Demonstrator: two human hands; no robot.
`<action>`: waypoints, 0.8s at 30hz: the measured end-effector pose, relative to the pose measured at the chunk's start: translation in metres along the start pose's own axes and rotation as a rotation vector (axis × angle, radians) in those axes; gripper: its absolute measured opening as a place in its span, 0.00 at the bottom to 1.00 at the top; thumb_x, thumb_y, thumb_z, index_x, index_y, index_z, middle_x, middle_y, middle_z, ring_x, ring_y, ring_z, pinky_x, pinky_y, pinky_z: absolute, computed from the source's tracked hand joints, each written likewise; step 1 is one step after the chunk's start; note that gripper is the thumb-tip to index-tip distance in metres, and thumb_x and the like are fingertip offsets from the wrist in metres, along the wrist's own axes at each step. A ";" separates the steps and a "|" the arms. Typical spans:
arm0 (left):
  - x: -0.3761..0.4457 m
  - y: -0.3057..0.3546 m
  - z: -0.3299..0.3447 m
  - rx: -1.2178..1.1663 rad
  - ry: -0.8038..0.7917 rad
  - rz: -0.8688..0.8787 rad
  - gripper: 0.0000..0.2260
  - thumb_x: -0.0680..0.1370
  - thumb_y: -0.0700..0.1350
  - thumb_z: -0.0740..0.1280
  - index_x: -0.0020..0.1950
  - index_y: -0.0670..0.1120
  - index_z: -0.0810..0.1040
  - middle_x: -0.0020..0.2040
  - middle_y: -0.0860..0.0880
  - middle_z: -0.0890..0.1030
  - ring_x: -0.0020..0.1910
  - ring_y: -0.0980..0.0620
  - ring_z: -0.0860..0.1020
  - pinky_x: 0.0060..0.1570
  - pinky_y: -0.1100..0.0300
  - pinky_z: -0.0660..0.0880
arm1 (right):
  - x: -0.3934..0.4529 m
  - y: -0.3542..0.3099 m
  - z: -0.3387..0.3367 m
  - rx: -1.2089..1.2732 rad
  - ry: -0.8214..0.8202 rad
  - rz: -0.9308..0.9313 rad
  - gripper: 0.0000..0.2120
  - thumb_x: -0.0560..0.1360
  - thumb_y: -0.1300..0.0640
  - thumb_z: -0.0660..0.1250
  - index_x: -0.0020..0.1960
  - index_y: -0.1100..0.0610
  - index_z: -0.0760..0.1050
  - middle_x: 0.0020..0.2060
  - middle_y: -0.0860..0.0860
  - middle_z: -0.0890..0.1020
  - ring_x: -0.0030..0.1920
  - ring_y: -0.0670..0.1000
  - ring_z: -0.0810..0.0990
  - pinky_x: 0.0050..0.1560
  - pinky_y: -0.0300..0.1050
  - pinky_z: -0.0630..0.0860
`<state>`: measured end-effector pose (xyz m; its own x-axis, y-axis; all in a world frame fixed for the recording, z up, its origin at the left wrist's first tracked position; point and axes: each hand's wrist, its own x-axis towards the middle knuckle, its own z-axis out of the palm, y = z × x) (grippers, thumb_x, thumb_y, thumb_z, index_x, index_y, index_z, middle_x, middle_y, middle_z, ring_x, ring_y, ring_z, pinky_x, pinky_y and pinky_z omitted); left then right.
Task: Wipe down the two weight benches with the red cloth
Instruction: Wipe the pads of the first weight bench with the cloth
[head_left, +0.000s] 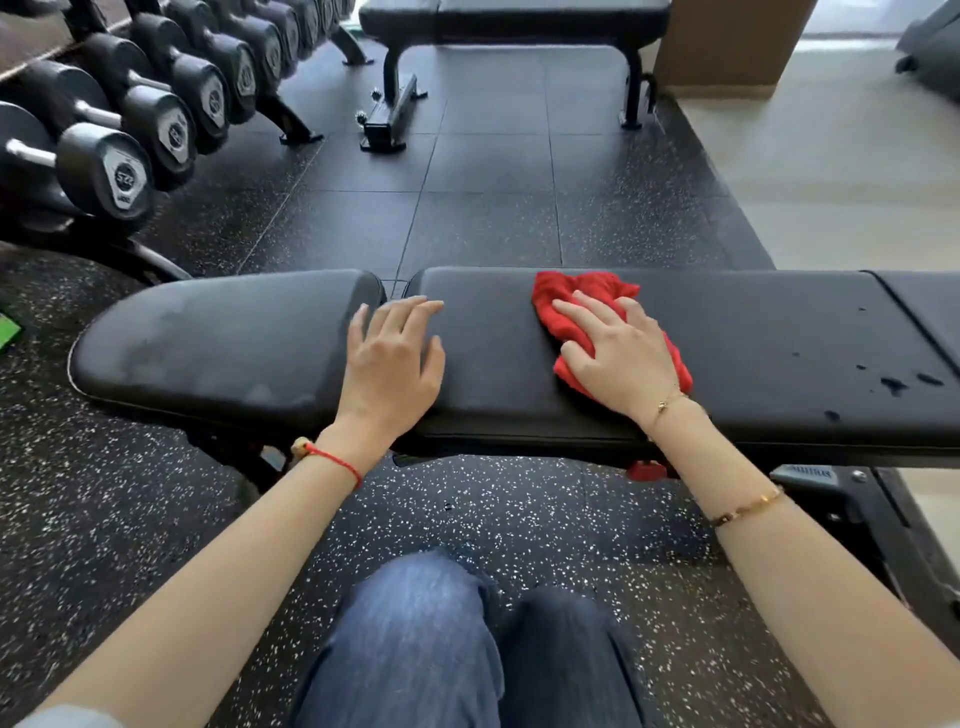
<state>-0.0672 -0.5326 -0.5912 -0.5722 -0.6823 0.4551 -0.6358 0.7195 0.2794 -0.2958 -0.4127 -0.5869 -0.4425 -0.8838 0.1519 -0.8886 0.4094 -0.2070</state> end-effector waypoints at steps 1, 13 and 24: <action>0.002 0.008 0.004 -0.016 -0.018 0.006 0.18 0.79 0.45 0.62 0.69 0.47 0.74 0.68 0.50 0.76 0.70 0.49 0.71 0.76 0.46 0.56 | 0.013 0.008 -0.002 -0.017 -0.009 0.073 0.24 0.77 0.46 0.57 0.74 0.41 0.64 0.75 0.43 0.64 0.72 0.60 0.61 0.72 0.53 0.58; 0.002 0.022 0.020 -0.092 -0.067 -0.040 0.14 0.76 0.40 0.64 0.62 0.45 0.79 0.64 0.48 0.79 0.66 0.46 0.73 0.69 0.49 0.67 | -0.031 -0.029 -0.002 0.043 -0.065 -0.264 0.27 0.73 0.44 0.52 0.73 0.40 0.65 0.74 0.40 0.66 0.69 0.57 0.64 0.71 0.49 0.57; 0.000 0.031 0.018 -0.072 -0.070 -0.064 0.14 0.76 0.39 0.63 0.61 0.44 0.78 0.63 0.46 0.78 0.66 0.45 0.73 0.69 0.47 0.67 | 0.050 0.002 -0.006 -0.017 -0.086 0.042 0.24 0.78 0.45 0.55 0.74 0.40 0.62 0.76 0.42 0.61 0.72 0.60 0.60 0.74 0.51 0.55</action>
<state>-0.0959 -0.5128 -0.5979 -0.5680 -0.7325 0.3752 -0.6344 0.6801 0.3674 -0.3204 -0.4549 -0.5740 -0.4678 -0.8818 0.0599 -0.8719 0.4492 -0.1950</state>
